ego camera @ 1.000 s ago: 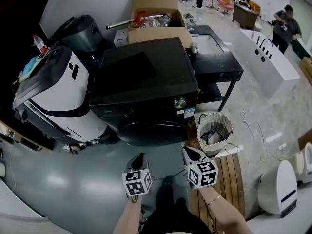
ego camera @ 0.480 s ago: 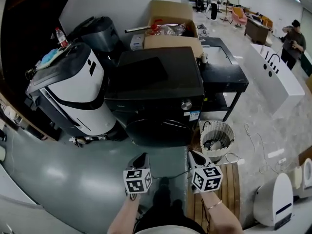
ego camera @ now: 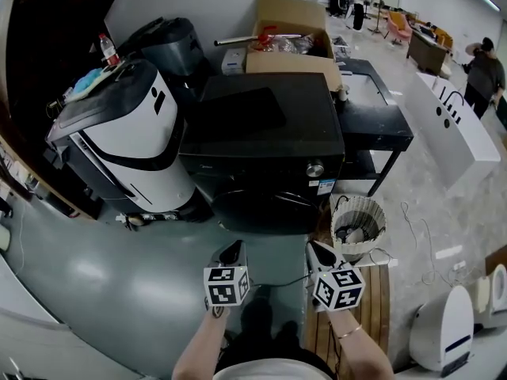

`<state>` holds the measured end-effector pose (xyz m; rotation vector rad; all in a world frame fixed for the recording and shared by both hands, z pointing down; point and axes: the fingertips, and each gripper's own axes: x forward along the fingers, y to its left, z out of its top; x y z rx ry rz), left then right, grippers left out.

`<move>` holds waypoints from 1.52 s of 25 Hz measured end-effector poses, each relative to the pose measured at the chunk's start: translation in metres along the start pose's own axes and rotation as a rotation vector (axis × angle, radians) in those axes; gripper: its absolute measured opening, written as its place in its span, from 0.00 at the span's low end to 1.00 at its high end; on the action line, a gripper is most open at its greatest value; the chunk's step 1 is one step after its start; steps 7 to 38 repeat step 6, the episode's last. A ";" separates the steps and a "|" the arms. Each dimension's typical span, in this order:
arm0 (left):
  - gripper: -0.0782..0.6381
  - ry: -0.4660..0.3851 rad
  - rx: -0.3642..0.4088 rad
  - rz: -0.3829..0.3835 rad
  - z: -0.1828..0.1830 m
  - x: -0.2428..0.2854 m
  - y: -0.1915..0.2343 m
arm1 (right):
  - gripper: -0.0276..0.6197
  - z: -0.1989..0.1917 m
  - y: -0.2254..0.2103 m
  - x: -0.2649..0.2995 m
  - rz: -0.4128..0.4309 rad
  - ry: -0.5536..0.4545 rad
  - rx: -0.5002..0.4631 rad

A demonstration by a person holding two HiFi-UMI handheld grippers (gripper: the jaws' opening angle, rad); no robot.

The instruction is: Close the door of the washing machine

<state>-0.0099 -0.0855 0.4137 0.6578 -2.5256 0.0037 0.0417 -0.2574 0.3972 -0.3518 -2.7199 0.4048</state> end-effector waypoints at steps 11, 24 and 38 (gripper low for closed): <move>0.15 0.017 0.015 -0.007 0.016 0.037 0.047 | 0.05 0.000 0.016 0.058 0.007 0.026 0.007; 0.15 0.017 0.015 -0.007 0.016 0.037 0.047 | 0.05 0.000 0.016 0.058 0.007 0.026 0.007; 0.15 0.017 0.015 -0.007 0.016 0.037 0.047 | 0.05 0.000 0.016 0.058 0.007 0.026 0.007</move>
